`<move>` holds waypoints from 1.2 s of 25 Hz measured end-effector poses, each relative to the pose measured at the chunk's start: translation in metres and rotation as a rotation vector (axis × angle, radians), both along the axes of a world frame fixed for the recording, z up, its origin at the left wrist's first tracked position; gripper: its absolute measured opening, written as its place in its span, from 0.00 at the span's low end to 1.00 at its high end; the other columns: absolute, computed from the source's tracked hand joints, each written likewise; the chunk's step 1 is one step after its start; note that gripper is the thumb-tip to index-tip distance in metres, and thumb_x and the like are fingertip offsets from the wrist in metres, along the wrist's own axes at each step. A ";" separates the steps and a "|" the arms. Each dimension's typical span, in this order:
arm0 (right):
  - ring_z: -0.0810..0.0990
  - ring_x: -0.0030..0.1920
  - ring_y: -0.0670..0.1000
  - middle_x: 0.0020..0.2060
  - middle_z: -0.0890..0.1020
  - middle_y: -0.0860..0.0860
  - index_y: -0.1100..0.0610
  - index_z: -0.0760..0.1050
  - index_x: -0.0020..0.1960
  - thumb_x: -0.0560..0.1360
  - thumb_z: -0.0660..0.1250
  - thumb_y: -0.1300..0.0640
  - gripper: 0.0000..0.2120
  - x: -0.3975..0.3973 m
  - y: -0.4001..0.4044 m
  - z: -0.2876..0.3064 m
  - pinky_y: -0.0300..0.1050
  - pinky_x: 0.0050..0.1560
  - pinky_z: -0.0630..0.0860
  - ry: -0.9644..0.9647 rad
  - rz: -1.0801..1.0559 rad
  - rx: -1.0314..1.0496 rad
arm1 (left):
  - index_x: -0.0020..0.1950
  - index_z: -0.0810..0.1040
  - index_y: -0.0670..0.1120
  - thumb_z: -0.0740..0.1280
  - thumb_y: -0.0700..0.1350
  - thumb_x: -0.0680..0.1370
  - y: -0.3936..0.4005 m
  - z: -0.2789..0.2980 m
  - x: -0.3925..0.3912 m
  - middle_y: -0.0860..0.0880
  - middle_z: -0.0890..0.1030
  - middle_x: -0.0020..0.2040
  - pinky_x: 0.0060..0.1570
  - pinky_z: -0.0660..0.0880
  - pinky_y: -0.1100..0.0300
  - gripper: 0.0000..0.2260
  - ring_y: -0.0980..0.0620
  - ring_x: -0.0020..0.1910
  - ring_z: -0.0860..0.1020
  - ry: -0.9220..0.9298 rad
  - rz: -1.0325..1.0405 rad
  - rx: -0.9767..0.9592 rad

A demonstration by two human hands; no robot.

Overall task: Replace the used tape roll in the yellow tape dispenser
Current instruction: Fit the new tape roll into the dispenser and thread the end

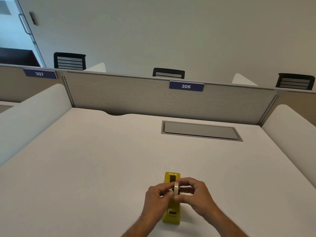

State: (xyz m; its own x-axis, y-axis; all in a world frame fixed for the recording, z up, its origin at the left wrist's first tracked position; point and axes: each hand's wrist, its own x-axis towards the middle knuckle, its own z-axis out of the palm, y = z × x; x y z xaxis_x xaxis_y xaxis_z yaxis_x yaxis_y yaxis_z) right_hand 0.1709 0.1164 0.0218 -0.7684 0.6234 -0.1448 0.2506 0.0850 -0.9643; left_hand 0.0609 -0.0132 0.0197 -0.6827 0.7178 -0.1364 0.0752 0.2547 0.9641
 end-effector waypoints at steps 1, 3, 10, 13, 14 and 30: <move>0.85 0.50 0.50 0.48 0.87 0.49 0.50 0.83 0.51 0.59 0.83 0.66 0.24 -0.002 0.000 0.000 0.56 0.51 0.84 -0.020 -0.003 0.032 | 0.55 0.84 0.59 0.69 0.38 0.77 0.000 -0.001 -0.002 0.60 0.85 0.52 0.49 0.77 0.69 0.16 0.59 0.51 0.82 0.001 0.000 -0.006; 0.84 0.50 0.46 0.48 0.86 0.47 0.48 0.82 0.52 0.59 0.84 0.62 0.24 -0.006 0.000 0.000 0.50 0.50 0.84 -0.073 -0.018 0.121 | 0.59 0.83 0.55 0.69 0.37 0.76 0.000 -0.004 -0.007 0.57 0.85 0.55 0.51 0.78 0.67 0.16 0.58 0.52 0.83 -0.004 0.005 -0.010; 0.78 0.52 0.42 0.49 0.82 0.39 0.41 0.80 0.50 0.58 0.83 0.49 0.23 -0.018 0.007 0.000 0.37 0.42 0.77 -0.164 -0.003 0.381 | 0.59 0.82 0.53 0.75 0.43 0.73 -0.001 -0.017 -0.022 0.57 0.83 0.56 0.45 0.78 0.68 0.16 0.59 0.50 0.80 0.135 0.059 -0.097; 0.75 0.53 0.42 0.52 0.80 0.44 0.38 0.77 0.53 0.60 0.80 0.46 0.24 -0.021 0.010 -0.006 0.36 0.46 0.75 -0.220 0.050 0.470 | 0.58 0.82 0.53 0.76 0.47 0.72 -0.001 -0.025 -0.026 0.55 0.82 0.57 0.49 0.81 0.61 0.15 0.57 0.50 0.79 0.239 0.036 -0.128; 0.75 0.54 0.42 0.53 0.79 0.45 0.38 0.76 0.54 0.60 0.78 0.45 0.24 -0.021 0.010 -0.007 0.36 0.48 0.75 -0.240 0.070 0.502 | 0.60 0.82 0.54 0.76 0.48 0.72 -0.001 -0.027 -0.026 0.56 0.81 0.58 0.50 0.81 0.61 0.16 0.57 0.51 0.78 0.286 0.010 -0.149; 0.69 0.60 0.46 0.59 0.79 0.43 0.47 0.78 0.62 0.63 0.75 0.46 0.27 -0.031 0.010 -0.014 0.41 0.59 0.73 -0.276 0.107 0.767 | 0.71 0.70 0.59 0.67 0.58 0.76 -0.002 -0.040 -0.030 0.57 0.74 0.71 0.70 0.69 0.57 0.23 0.56 0.69 0.71 0.560 -0.150 -0.290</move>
